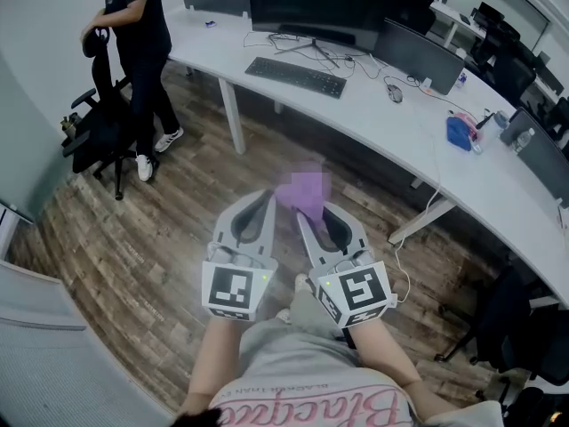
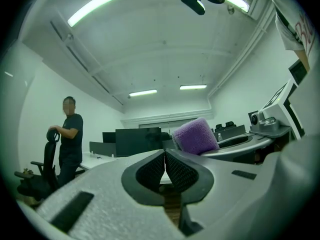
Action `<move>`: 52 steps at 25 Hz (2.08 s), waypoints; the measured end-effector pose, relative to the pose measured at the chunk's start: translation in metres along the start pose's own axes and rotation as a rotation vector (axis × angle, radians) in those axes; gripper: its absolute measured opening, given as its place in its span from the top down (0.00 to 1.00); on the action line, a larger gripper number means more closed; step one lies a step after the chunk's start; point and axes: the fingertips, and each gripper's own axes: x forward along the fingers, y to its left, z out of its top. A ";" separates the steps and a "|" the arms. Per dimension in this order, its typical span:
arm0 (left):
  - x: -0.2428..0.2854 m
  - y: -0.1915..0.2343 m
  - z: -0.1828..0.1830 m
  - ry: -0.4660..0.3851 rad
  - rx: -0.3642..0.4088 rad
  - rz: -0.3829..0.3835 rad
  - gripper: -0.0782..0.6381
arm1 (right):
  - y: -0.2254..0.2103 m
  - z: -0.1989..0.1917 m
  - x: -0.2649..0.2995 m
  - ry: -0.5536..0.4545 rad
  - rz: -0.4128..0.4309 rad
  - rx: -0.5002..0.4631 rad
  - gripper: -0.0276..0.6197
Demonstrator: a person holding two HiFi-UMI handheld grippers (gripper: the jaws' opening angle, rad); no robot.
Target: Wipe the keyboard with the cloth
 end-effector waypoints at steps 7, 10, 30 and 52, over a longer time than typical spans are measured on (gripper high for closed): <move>0.038 0.025 -0.008 -0.001 -0.018 0.000 0.88 | -0.021 -0.005 0.041 0.004 0.013 0.005 0.82; 0.060 0.037 -0.013 -0.003 -0.009 -0.001 0.88 | -0.036 -0.006 0.062 0.008 0.015 0.006 0.82; 0.270 0.119 -0.033 0.030 -0.014 -0.049 0.88 | -0.185 0.006 0.232 0.000 0.002 0.036 0.82; 0.377 0.156 -0.060 0.047 -0.019 -0.055 0.88 | -0.260 -0.009 0.311 0.025 -0.021 0.042 0.82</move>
